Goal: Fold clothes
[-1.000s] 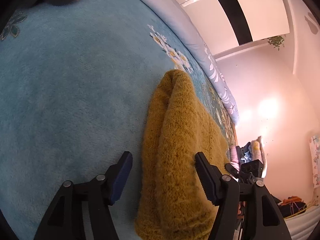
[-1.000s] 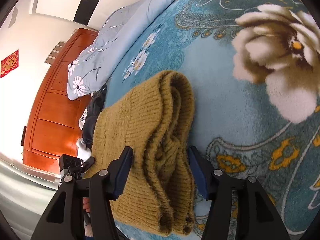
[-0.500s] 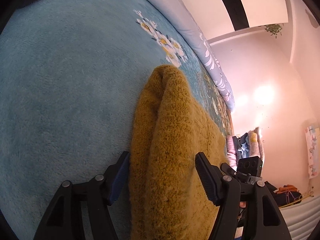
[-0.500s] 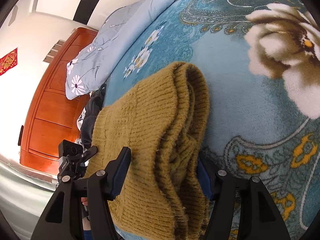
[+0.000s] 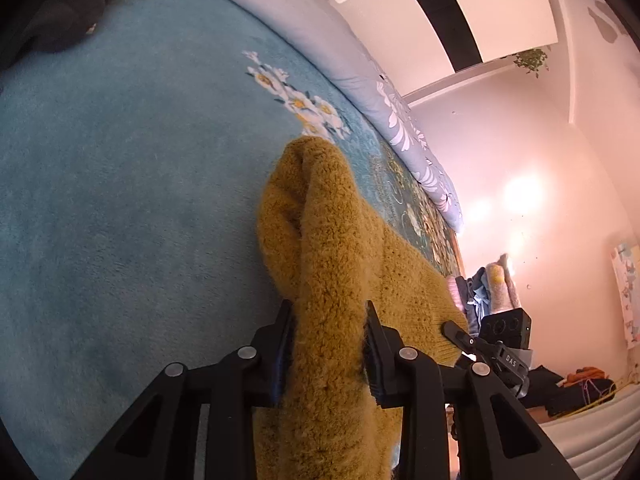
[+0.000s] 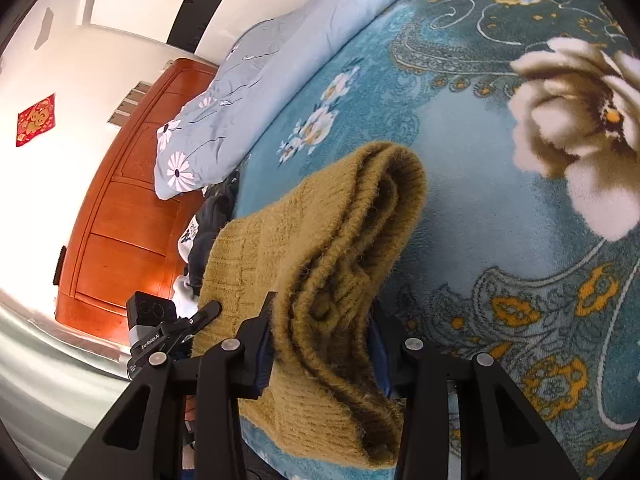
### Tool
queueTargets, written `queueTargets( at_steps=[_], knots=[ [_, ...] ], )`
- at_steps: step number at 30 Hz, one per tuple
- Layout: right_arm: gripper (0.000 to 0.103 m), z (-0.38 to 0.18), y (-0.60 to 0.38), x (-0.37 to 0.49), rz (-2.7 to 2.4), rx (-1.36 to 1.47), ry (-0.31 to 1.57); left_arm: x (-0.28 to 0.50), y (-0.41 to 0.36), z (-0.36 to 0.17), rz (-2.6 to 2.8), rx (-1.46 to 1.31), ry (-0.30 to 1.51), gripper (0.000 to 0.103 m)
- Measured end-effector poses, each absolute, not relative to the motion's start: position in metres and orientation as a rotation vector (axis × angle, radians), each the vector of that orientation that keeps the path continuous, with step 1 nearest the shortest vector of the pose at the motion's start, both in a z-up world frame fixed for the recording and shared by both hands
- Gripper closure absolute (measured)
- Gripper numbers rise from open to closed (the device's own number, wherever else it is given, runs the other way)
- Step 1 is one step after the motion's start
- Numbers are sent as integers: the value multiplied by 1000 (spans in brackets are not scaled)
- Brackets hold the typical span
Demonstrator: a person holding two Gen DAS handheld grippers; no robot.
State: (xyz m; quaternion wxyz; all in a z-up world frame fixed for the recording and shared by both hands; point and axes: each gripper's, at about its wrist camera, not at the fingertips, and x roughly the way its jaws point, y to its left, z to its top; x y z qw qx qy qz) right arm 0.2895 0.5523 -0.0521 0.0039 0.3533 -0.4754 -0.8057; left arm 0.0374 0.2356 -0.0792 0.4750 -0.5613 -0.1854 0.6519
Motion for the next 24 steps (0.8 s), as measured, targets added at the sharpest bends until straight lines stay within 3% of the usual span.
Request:
queueTargets(
  at_steps=[12,24],
  knots=[
    [61,-6,554,330,-2551,1057,-1380,93,251,-5,1598,-1232,-336,70],
    [61,127,628,402,-2795,888,-1221,140,358,109,1491,-1020,-291,70]
  ],
)
